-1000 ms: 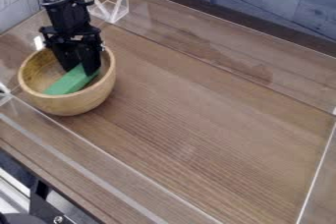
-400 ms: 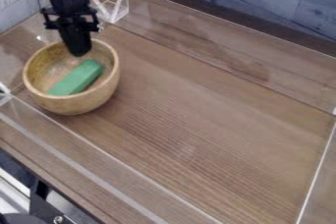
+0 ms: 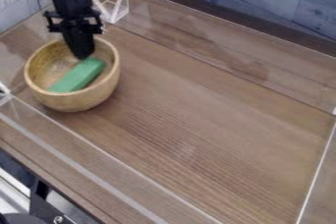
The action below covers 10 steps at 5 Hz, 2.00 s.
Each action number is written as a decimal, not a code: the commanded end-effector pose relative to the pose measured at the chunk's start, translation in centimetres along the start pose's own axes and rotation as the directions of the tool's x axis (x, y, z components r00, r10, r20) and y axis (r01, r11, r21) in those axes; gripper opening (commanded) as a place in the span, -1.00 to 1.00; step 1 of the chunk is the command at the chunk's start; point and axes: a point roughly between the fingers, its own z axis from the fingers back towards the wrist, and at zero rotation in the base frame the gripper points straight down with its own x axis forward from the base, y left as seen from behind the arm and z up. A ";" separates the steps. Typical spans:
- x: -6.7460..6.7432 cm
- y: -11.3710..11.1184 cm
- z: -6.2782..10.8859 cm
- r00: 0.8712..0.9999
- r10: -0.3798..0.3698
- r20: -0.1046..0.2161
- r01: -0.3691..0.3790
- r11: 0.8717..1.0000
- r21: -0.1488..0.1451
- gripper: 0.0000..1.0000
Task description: Move green stick from inside the wooden bowl to the table next to it
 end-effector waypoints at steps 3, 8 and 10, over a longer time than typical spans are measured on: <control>0.6 1.2 1.9 0.981 0.170 0.090 -0.169 0.985 -0.016 -1.00; 2.7 -7.3 7.1 0.995 0.027 0.097 -0.015 0.992 -0.122 -1.00; 3.7 -10.8 5.9 0.983 -0.177 0.053 0.182 0.974 -0.132 -1.00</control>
